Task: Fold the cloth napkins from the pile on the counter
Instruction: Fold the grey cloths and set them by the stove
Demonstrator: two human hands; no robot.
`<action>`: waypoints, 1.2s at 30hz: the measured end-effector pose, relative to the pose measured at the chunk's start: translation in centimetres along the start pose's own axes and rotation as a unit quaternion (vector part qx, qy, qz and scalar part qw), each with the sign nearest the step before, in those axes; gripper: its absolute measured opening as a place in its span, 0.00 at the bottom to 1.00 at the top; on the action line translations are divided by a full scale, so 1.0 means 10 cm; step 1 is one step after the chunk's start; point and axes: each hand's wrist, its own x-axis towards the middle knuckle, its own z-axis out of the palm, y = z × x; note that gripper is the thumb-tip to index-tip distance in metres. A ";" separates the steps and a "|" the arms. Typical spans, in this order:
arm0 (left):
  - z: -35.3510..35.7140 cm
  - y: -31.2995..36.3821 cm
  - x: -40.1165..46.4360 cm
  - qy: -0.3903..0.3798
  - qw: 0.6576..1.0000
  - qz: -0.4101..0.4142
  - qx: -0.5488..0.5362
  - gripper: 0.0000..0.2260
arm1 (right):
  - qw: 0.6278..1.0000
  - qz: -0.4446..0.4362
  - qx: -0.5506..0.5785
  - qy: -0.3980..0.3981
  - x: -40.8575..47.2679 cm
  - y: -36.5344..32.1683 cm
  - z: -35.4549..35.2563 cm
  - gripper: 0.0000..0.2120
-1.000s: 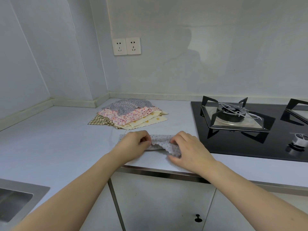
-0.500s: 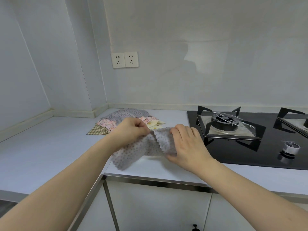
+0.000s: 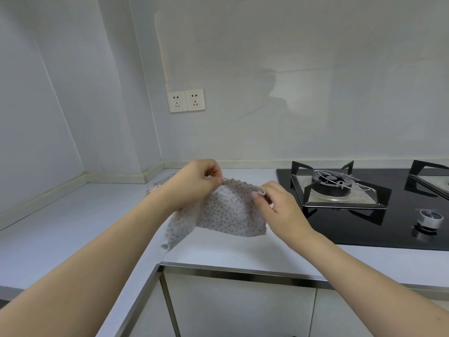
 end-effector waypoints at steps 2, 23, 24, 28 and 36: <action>0.00 -0.02 -0.07 0.003 0.996 0.027 0.088 0.05 | 0.995 0.058 0.085 -0.007 0.04 -0.05 -0.07 0.15; 0.13 -0.12 -0.18 0.021 0.999 -0.017 -0.045 0.04 | 0.990 0.048 0.093 -0.091 0.27 -0.27 -0.50 0.08; 0.12 -0.11 -0.17 0.023 0.998 -0.023 -0.059 0.04 | 0.992 0.044 0.090 -0.080 0.27 -0.26 -0.50 0.07; 0.08 -0.09 -0.14 0.014 0.990 -0.050 -0.133 0.04 | 0.987 0.075 0.129 -0.052 0.29 -0.21 -0.47 0.06; 0.00 -0.01 -0.11 0.027 0.985 -0.070 -0.158 0.06 | 0.960 0.120 0.252 -0.013 0.33 -0.27 -0.46 0.14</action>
